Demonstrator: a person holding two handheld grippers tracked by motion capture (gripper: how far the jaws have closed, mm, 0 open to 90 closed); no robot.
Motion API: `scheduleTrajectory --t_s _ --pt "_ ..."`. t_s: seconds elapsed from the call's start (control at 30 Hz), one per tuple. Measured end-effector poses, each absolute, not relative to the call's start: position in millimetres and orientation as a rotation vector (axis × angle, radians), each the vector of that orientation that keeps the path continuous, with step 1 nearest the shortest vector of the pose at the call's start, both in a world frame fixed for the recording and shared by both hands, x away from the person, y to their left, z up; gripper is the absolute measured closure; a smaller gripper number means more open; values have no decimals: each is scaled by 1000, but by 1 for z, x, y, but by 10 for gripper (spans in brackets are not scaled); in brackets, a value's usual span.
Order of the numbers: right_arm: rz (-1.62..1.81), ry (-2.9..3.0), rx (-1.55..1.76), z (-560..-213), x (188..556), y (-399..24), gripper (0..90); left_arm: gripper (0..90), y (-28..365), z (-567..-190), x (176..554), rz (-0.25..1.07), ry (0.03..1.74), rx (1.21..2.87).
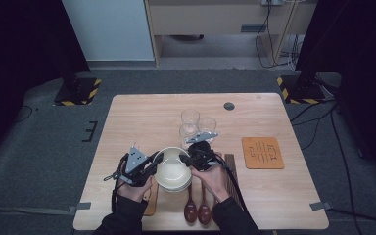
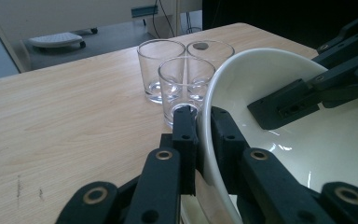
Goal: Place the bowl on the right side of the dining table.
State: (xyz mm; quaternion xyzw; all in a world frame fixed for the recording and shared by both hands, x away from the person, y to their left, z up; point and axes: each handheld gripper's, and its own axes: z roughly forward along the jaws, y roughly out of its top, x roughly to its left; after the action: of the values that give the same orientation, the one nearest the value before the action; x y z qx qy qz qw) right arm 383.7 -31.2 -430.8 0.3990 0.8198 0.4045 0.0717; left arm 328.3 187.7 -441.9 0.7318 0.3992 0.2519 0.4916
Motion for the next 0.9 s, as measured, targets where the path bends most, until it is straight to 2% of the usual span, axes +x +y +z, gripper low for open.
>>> scheduleTrajectory --t_s 0.07,0.6,0.9 --pt "1217 2468 1204 -431 384 -31 830 796 189 -442 328 604 964 1764" --pt "1168 2458 1217 -437 390 -28 829 446 208 -430 326 612 962 1620" --pt "1182 2443 1211 -435 389 -29 830 339 226 -428 330 640 1018 1532"
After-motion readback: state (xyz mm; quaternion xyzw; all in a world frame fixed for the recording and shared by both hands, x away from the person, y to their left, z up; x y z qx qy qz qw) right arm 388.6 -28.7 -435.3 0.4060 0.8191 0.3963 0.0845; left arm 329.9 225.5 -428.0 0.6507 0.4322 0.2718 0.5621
